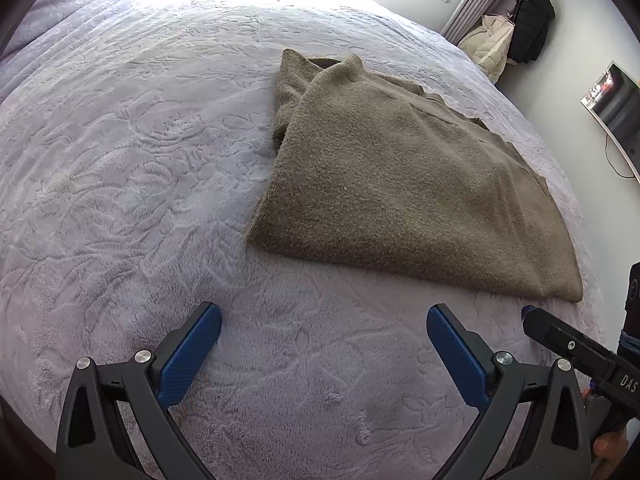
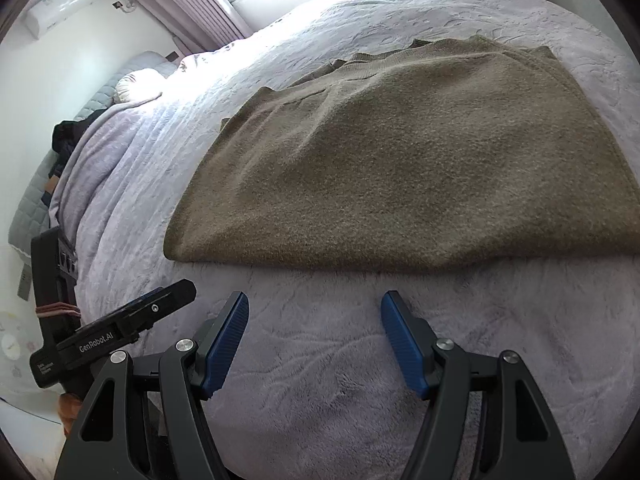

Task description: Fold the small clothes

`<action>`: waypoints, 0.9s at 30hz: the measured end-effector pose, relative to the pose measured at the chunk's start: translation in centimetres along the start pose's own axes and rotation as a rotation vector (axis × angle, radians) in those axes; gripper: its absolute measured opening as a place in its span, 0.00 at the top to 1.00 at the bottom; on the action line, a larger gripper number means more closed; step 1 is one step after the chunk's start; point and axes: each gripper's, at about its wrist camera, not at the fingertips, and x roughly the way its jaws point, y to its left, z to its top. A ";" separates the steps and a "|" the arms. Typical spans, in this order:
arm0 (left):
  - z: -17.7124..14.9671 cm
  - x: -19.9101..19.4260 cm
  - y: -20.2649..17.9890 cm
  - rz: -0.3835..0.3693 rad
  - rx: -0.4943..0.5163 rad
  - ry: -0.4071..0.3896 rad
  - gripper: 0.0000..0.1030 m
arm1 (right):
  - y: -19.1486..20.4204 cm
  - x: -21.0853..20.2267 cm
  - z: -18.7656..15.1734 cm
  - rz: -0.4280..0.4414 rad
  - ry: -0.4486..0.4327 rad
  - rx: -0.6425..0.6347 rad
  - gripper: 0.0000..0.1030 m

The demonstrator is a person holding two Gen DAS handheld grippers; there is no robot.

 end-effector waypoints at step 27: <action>3.0 1.8 0.1 -0.461 -0.299 -0.068 0.00 | -0.2 3.9 3.3 0.391 -0.097 0.292 0.87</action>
